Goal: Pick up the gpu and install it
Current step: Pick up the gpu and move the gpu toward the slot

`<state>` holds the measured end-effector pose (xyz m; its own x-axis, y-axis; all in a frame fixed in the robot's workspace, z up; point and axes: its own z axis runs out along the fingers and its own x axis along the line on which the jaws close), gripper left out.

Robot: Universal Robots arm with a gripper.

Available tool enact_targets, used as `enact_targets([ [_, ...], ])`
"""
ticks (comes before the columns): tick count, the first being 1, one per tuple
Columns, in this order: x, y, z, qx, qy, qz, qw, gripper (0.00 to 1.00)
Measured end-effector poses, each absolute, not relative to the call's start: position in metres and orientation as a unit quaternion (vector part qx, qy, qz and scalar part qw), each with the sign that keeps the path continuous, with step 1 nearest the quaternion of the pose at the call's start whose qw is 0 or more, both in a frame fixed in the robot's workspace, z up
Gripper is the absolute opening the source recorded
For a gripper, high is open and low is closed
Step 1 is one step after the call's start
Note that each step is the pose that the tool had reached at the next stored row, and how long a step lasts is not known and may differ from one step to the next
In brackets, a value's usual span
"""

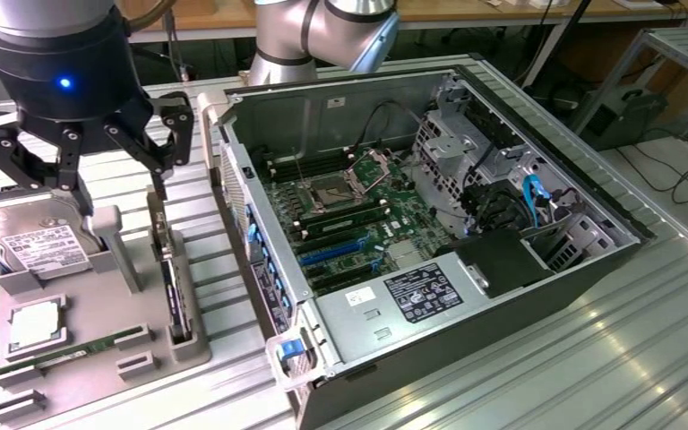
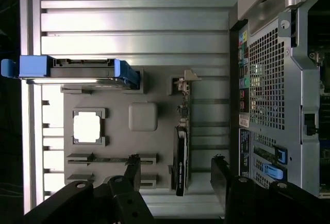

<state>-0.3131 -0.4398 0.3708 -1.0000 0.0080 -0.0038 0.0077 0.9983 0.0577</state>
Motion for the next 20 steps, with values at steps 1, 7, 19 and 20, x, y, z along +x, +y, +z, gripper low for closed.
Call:
enact_targets([
  [1,-0.313,-0.440,0.369,0.004,1.000,0.029,0.002,0.66],
  [7,-0.313,-0.440,0.363,0.004,1.000,0.028,0.002,0.66],
  [19,-0.313,-0.440,0.353,0.004,1.000,0.028,0.001,0.66],
  [20,-0.313,-0.440,0.352,0.004,1.000,0.028,0.001,0.66],
])
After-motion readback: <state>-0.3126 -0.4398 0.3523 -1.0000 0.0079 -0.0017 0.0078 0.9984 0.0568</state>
